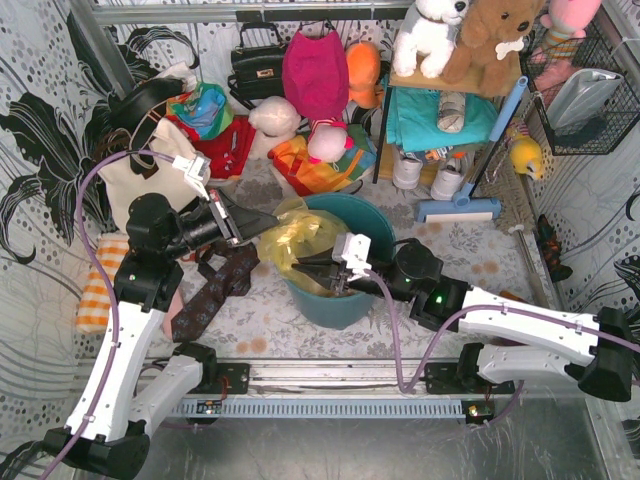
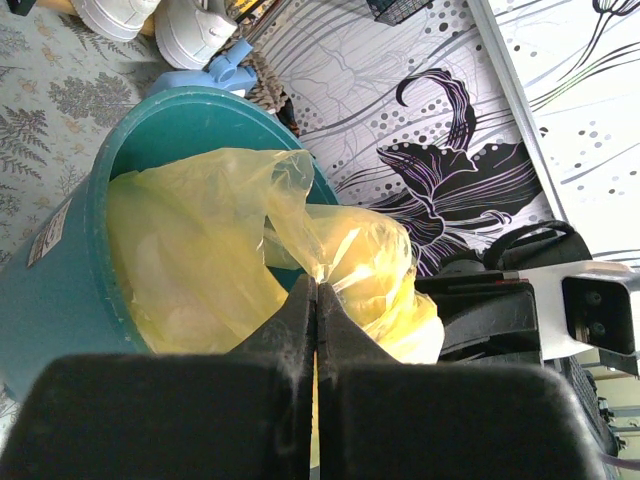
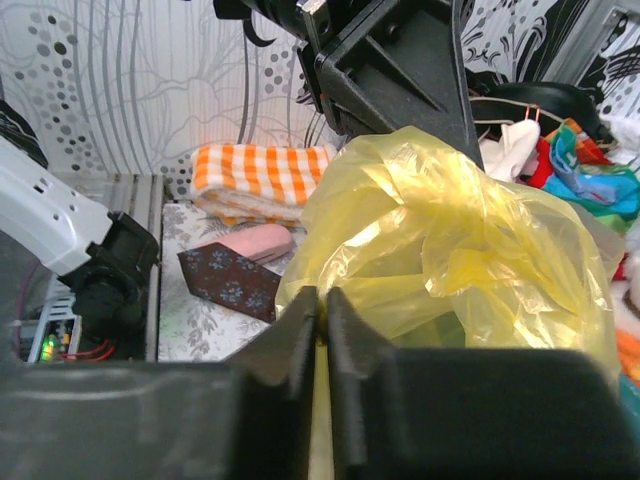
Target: Tie the trash bag
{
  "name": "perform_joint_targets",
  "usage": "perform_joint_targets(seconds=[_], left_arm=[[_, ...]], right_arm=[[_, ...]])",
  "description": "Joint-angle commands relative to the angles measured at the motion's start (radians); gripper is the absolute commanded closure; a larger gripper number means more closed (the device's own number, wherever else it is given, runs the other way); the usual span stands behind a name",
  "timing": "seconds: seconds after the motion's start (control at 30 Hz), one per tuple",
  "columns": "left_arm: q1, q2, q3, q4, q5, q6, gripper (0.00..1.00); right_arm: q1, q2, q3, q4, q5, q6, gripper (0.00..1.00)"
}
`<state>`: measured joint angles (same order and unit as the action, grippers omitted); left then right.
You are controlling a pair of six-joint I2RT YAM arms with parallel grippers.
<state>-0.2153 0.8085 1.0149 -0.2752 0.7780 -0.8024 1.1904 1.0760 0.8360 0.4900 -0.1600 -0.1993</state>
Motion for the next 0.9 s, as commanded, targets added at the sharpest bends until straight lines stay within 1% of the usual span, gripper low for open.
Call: perform_joint_targets(seconds=[0.0, 0.23, 0.37, 0.53, 0.6, 0.77, 0.8, 0.87], left_arm=[[-0.003, 0.002, 0.027, 0.033, -0.004, 0.031, 1.0], [-0.003, 0.048, 0.116, -0.049, -0.084, 0.14, 1.0], [-0.002, 0.068, 0.137, -0.071, -0.117, 0.176, 1.0], [0.001, 0.083, 0.149, -0.071, -0.138, 0.193, 1.0], [0.001, 0.091, 0.149, -0.056, -0.126, 0.187, 1.0], [0.001, 0.11, 0.154, 0.002, 0.0, 0.152, 1.0], [0.002, 0.108, 0.163, -0.007, 0.008, 0.153, 0.98], [0.001, 0.112, 0.196, -0.05, 0.018, 0.176, 0.91]], right_arm=[[0.009, -0.033, 0.023, 0.003, 0.016, 0.023, 1.0], [0.018, -0.136, 0.007, -0.139, 0.069, 0.031, 1.0], [0.02, -0.212, -0.011, -0.233, 0.108, 0.047, 1.0], [0.022, -0.258, -0.014, -0.325, 0.116, 0.067, 1.0], [0.022, -0.266, -0.017, -0.352, 0.111, 0.074, 1.0], [0.021, -0.26, -0.022, -0.361, 0.131, 0.067, 1.0], [0.022, -0.255, -0.022, -0.354, 0.134, 0.062, 1.0], [0.022, -0.243, -0.023, -0.331, 0.138, 0.055, 1.0]])
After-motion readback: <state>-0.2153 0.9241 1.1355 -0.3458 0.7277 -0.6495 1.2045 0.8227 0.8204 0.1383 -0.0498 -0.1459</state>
